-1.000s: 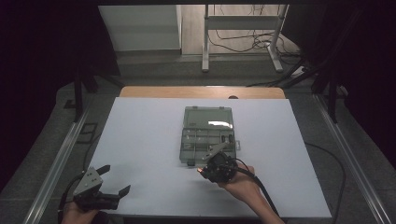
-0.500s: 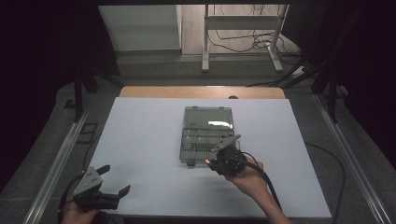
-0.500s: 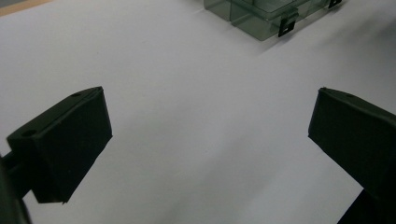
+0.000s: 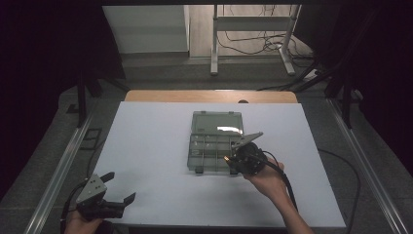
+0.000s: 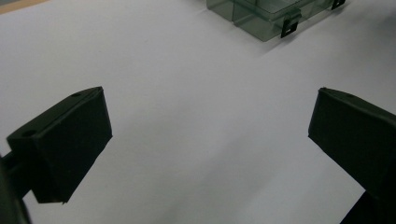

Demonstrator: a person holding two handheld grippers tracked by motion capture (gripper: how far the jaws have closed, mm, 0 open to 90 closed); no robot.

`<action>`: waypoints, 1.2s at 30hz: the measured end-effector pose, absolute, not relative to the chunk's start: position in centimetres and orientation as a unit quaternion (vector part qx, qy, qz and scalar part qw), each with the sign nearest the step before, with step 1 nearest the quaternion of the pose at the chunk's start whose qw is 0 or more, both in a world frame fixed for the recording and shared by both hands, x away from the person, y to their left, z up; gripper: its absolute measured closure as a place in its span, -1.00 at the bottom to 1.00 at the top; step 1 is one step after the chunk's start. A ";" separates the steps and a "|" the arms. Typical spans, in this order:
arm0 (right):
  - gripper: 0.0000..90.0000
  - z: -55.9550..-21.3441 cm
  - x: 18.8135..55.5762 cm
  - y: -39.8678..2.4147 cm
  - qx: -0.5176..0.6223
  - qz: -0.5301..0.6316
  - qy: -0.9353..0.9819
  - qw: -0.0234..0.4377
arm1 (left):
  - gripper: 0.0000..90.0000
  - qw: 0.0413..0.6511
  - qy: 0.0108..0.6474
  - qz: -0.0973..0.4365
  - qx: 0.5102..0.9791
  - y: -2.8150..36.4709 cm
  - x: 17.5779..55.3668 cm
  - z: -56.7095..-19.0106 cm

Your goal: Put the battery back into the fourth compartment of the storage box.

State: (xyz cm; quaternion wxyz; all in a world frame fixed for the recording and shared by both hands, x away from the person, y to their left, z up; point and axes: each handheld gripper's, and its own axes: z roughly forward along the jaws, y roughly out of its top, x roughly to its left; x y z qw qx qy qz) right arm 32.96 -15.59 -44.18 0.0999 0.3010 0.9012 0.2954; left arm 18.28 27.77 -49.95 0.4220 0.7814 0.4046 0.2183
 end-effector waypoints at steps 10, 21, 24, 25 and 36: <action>0.71 -43.6 35.1 -16.9 0.330 0.300 0.887 0.117 | -0.99 0.421 0.407 0.217 0.781 27.7 18.3 -50.0; 0.71 -43.5 37.2 -17.5 0.354 0.293 0.878 0.133 | -0.99 0.421 0.407 0.217 0.781 27.7 18.3 -50.0; 0.71 -43.6 37.8 -17.6 0.361 0.291 0.875 0.138 | -0.99 0.424 0.408 0.216 0.779 27.8 18.3 -50.0; 0.71 -43.6 38.0 -17.7 0.362 0.291 0.875 0.140 | -0.99 0.424 0.407 0.217 0.779 27.8 18.3 -50.0; 0.71 -44.5 39.9 -17.3 0.383 0.273 0.869 0.150 | -0.99 0.425 0.408 0.216 0.779 27.9 18.3 -50.0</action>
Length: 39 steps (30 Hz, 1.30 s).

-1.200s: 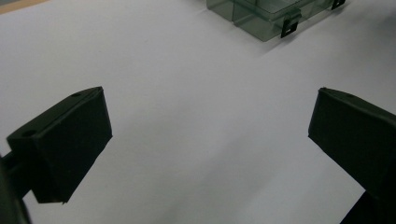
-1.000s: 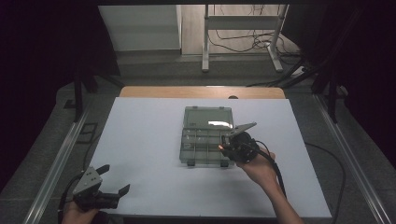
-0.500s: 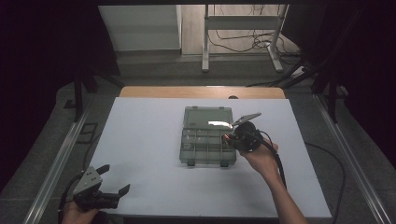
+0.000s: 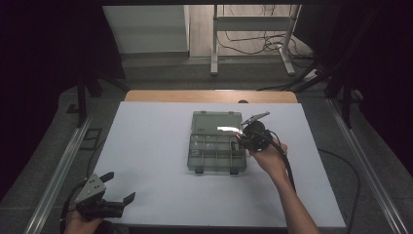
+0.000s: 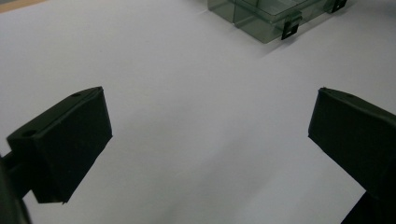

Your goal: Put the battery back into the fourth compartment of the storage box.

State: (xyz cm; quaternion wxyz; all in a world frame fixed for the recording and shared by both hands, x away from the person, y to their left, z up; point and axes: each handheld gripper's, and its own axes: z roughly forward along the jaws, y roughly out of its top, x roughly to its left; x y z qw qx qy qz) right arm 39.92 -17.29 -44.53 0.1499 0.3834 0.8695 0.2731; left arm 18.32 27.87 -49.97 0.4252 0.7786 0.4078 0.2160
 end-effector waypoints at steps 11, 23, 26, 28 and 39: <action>0.48 -46.4 41.2 -15.8 0.395 0.250 0.870 0.154 | -0.99 0.428 0.407 0.215 0.777 28.0 18.3 -50.0; -0.15 -45.8 40.1 -16.7 0.377 0.286 0.868 0.149 | -0.99 0.427 0.405 0.216 0.779 27.9 18.3 -50.0; -0.24 -45.6 39.8 -17.0 0.375 0.296 0.867 0.145 | -0.99 0.427 0.404 0.216 0.779 27.9 18.2 -50.0; -0.28 -45.4 39.7 -17.1 0.374 0.301 0.866 0.141 | -0.99 0.428 0.404 0.216 0.779 27.9 18.2 -50.0; -0.45 -45.2 38.0 -17.1 0.351 0.310 0.870 0.152 | -0.99 0.430 0.402 0.216 0.779 28.0 18.2 -49.9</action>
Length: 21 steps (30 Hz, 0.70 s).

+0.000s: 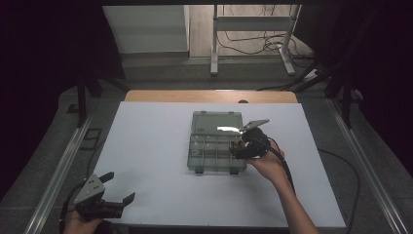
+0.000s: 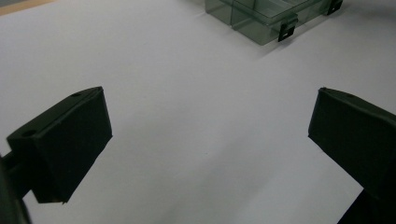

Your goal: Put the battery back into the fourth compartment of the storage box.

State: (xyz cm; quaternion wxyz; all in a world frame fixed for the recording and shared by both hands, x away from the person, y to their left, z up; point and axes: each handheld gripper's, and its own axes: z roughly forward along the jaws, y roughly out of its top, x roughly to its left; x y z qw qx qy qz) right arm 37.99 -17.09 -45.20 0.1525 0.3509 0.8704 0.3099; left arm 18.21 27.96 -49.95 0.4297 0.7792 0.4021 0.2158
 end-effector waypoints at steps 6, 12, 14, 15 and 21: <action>-0.52 -44.9 36.9 -17.6 0.336 0.323 0.869 0.164 | -0.99 0.430 0.401 0.216 0.779 28.0 18.2 -49.9; -0.59 -44.8 35.9 -18.1 0.330 0.332 0.868 0.163 | -0.99 0.430 0.401 0.216 0.780 28.0 18.2 -49.9; -0.59 -44.8 35.5 -18.3 0.329 0.336 0.868 0.162 | -0.99 0.430 0.401 0.216 0.780 28.0 18.2 -49.9; -0.60 -44.8 35.3 -18.4 0.329 0.341 0.866 0.159 | -0.99 0.430 0.401 0.216 0.780 28.0 18.2 -49.9; -0.66 -44.6 34.2 -19.0 0.328 0.359 0.860 0.158 | -0.99 0.432 0.403 0.215 0.778 28.0 18.2 -49.9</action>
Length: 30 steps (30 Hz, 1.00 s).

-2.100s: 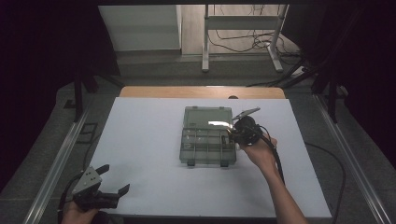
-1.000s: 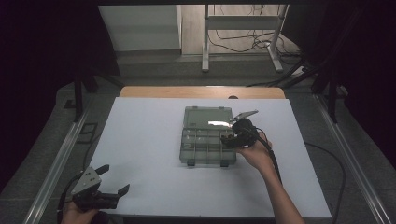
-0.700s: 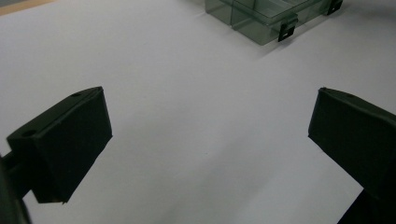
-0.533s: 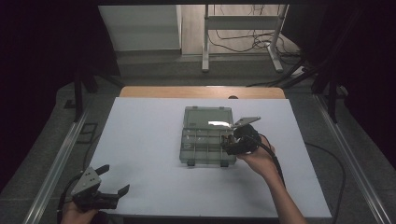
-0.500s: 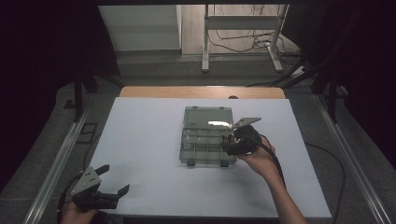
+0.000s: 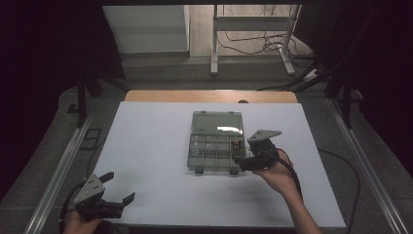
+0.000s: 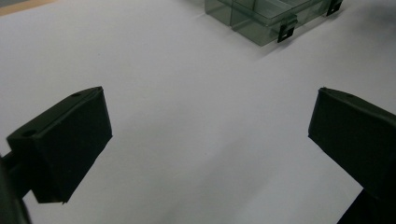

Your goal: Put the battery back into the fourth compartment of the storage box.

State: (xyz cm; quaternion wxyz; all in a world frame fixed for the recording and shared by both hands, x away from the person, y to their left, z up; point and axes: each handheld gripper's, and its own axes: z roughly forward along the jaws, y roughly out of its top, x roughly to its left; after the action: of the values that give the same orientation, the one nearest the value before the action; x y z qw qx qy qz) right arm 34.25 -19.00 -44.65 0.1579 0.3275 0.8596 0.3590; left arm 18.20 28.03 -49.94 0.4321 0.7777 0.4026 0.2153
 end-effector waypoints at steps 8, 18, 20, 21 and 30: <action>-0.81 -44.7 32.8 -19.7 0.329 0.367 0.856 0.155 | -0.99 0.432 0.402 0.215 0.778 28.0 18.2 -49.9; -0.97 -44.8 30.9 -21.3 0.339 0.373 0.848 0.166 | -0.99 0.432 0.403 0.214 0.778 28.0 18.2 -50.0; -0.99 -44.9 30.5 -21.6 0.341 0.372 0.846 0.169 | -0.99 0.432 0.403 0.215 0.778 28.0 18.2 -50.0; -0.99 -44.9 30.3 -21.7 0.342 0.371 0.846 0.172 | -0.99 0.432 0.403 0.215 0.778 28.0 18.2 -50.0; -1.00 -44.9 28.6 -23.1 0.349 0.369 0.840 0.191 | -0.99 0.433 0.404 0.215 0.777 28.0 18.2 -50.0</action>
State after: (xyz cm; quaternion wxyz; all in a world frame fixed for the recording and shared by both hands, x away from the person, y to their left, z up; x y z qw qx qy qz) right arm 28.63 -23.05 -44.88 0.1910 0.3490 0.8399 0.3692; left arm 18.20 28.03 -49.96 0.4328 0.7766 0.4040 0.2152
